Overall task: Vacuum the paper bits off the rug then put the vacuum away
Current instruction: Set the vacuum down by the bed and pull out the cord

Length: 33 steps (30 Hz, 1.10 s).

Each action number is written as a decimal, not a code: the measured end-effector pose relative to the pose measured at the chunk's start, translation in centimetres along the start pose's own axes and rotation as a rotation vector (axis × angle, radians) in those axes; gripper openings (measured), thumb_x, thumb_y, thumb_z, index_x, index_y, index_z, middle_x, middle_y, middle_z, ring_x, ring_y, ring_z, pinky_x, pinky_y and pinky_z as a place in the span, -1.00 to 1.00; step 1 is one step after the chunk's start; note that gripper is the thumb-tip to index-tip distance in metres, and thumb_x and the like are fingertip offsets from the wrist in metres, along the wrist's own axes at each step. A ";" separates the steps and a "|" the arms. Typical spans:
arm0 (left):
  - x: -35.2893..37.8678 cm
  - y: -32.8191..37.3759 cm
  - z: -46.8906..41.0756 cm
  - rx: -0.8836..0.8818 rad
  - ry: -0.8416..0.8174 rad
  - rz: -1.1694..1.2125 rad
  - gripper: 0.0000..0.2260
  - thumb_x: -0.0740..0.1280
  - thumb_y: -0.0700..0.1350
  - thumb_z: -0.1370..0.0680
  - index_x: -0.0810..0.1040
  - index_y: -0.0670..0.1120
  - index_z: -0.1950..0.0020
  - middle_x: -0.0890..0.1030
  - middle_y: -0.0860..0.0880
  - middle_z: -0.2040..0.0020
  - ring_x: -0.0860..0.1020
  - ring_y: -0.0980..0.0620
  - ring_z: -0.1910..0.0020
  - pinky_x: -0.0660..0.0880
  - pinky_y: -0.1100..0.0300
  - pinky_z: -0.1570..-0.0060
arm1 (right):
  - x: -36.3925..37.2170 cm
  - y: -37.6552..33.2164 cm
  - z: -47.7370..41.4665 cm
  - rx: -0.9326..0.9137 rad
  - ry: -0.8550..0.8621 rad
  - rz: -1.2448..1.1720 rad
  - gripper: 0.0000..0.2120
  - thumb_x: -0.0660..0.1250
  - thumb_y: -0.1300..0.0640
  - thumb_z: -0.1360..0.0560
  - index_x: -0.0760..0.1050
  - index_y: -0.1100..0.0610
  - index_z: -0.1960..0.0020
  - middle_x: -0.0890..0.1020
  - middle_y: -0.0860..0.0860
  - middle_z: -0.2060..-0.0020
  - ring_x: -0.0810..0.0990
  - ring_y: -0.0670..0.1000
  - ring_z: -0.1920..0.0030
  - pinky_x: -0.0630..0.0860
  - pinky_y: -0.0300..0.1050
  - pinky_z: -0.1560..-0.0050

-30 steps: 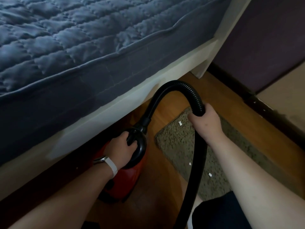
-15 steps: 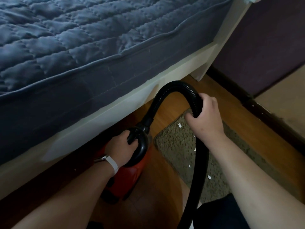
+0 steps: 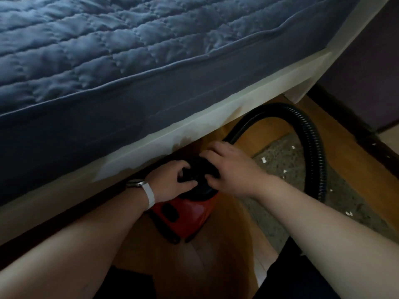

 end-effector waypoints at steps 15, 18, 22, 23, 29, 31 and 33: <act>1.7 -11.0 7.1 -0.140 -0.249 -0.223 -0.58 0.41 0.19 -0.46 0.49 0.00 -0.21 0.49 0.01 -0.11 0.50 0.03 -0.05 0.47 0.07 -0.12 | 6.8 -4.9 -5.3 -0.279 -0.463 0.250 -0.60 0.31 -0.31 -0.46 0.42 0.04 0.10 0.54 -0.04 0.18 0.54 0.06 0.16 0.44 -0.07 0.09; 2.8 -12.4 8.2 -0.179 -0.318 -0.244 -0.53 0.37 0.23 -0.48 0.45 0.01 -0.27 0.48 0.02 -0.17 0.48 0.04 -0.10 0.46 0.10 -0.15 | 7.0 -4.4 -5.2 -0.274 -0.462 0.188 -0.57 0.33 -0.29 -0.44 0.30 0.02 0.30 0.51 -0.07 0.32 0.51 0.02 0.30 0.49 -0.07 0.22; 2.8 -12.7 8.6 -0.217 -0.323 -0.198 -0.41 0.34 0.28 -0.47 0.36 -0.01 -0.37 0.41 0.09 -0.18 0.44 0.08 -0.15 0.43 0.18 -0.15 | 6.5 -4.3 -4.3 -0.274 -0.434 0.157 -0.60 0.32 -0.28 -0.43 0.30 -0.03 0.34 0.52 -0.06 0.36 0.51 0.00 0.33 0.53 -0.04 0.23; 2.7 -12.4 8.4 -0.229 -0.310 -0.152 -0.41 0.35 0.28 -0.46 0.36 0.00 -0.37 0.40 0.10 -0.18 0.44 0.09 -0.15 0.43 0.19 -0.14 | 6.0 -4.3 -4.1 -0.266 -0.412 0.151 -0.61 0.32 -0.29 -0.42 0.32 -0.03 0.34 0.51 -0.08 0.37 0.50 -0.03 0.35 0.52 -0.06 0.25; 1.7 -10.6 7.3 -0.237 -0.218 -0.037 -0.53 0.40 0.30 -0.41 0.46 0.05 -0.18 0.52 0.05 -0.13 0.51 0.06 -0.08 0.51 0.01 -0.12 | 2.7 -3.3 -2.5 -0.152 -0.362 0.119 -0.60 0.34 -0.35 -0.39 0.32 -0.08 0.34 0.46 -0.12 0.41 0.38 -0.14 0.40 0.24 -0.18 0.39; 1.5 -10.3 7.1 -0.259 -0.240 -0.029 -0.46 0.38 0.33 -0.41 0.45 0.06 -0.25 0.48 0.05 -0.19 0.49 0.05 -0.12 0.49 0.01 -0.16 | 2.1 -2.8 -1.9 -0.120 -0.357 0.120 -0.62 0.32 -0.37 -0.38 0.33 -0.10 0.33 0.48 -0.14 0.37 0.39 -0.16 0.36 0.28 -0.17 0.35; 1.8 -9.5 6.9 -0.311 -0.285 0.068 -0.40 0.37 0.32 -0.43 0.38 0.06 -0.36 0.42 0.09 -0.29 0.44 0.06 -0.22 0.43 0.10 -0.24 | 1.4 -2.2 -1.2 -0.092 -0.349 0.107 -0.62 0.30 -0.39 -0.38 0.31 -0.13 0.33 0.49 -0.16 0.34 0.40 -0.17 0.34 0.31 -0.16 0.31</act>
Point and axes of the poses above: each hand's wrist, its own z-axis away from the middle knuckle, its own x-axis out of the palm, y = z × x, the point moved 4 cm from there along -z, towards the middle knuckle
